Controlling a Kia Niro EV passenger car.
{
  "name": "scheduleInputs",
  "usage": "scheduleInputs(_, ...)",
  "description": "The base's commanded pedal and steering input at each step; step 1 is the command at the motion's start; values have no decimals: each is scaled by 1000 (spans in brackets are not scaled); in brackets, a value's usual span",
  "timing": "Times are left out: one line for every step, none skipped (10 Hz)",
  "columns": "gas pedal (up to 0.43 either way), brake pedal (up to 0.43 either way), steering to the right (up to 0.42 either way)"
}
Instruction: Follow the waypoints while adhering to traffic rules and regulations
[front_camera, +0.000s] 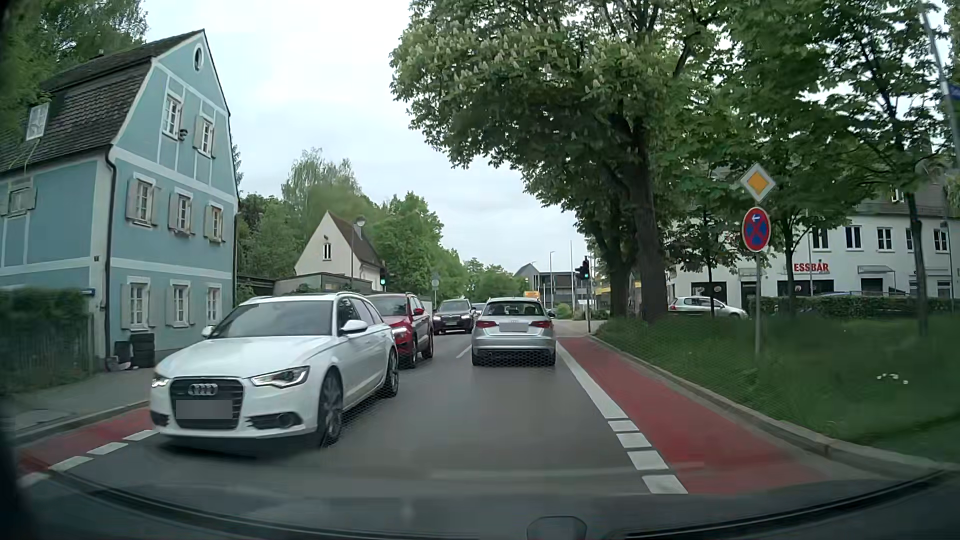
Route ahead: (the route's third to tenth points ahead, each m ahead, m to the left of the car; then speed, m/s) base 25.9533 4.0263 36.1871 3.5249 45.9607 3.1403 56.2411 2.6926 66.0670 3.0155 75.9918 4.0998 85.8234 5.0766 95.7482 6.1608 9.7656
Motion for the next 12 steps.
scheduleInputs(130, 0, 7)
scheduleInputs(130, 0, 7)
scheduleInputs(130, 0, 6)
scheduleInputs(130, 0, 7)
scheduleInputs(130, 0, 6)
scheduleInputs(130, 0, 6)
scheduleInputs(118, 0, 6)
scheduleInputs(118, 0, 6)
scheduleInputs(118, 0, 6)
scheduleInputs(118, 0, 6)
scheduleInputs(118, 0, 6)
scheduleInputs(118, 0, 5)
